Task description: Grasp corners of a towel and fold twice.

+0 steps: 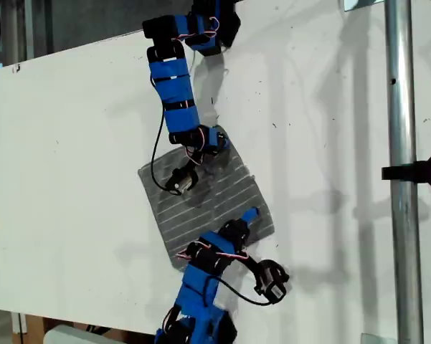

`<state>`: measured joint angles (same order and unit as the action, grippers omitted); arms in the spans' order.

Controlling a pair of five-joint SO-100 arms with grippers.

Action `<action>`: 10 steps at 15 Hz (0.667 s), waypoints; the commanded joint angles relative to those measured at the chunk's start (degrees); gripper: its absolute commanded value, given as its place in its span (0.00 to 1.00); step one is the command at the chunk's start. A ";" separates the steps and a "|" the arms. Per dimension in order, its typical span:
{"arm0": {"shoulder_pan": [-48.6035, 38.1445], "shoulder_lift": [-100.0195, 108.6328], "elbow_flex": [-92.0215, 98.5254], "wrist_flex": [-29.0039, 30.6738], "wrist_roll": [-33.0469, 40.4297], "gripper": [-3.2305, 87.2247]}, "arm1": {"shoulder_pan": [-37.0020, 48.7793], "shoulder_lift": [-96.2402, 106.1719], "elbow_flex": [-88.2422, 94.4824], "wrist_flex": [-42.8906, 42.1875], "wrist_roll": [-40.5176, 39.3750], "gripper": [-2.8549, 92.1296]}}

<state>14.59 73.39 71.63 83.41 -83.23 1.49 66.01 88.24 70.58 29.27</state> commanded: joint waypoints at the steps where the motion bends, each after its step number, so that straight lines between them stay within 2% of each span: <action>1: 2.02 -2.81 -1.67 -1.93 -4.22 0.39 | -0.53 -0.18 -0.53 -1.85 0.70 0.03; 5: 3.16 -3.16 8.96 -13.62 -9.14 0.37 | -0.97 -0.26 -0.62 -1.76 0.79 0.03; 10: 5.19 -7.21 15.29 -23.12 -15.21 0.36 | -1.23 -0.18 -0.62 -1.67 1.05 0.03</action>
<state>18.63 66.18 86.92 62.93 -97.38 0.97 66.01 88.24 70.14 29.71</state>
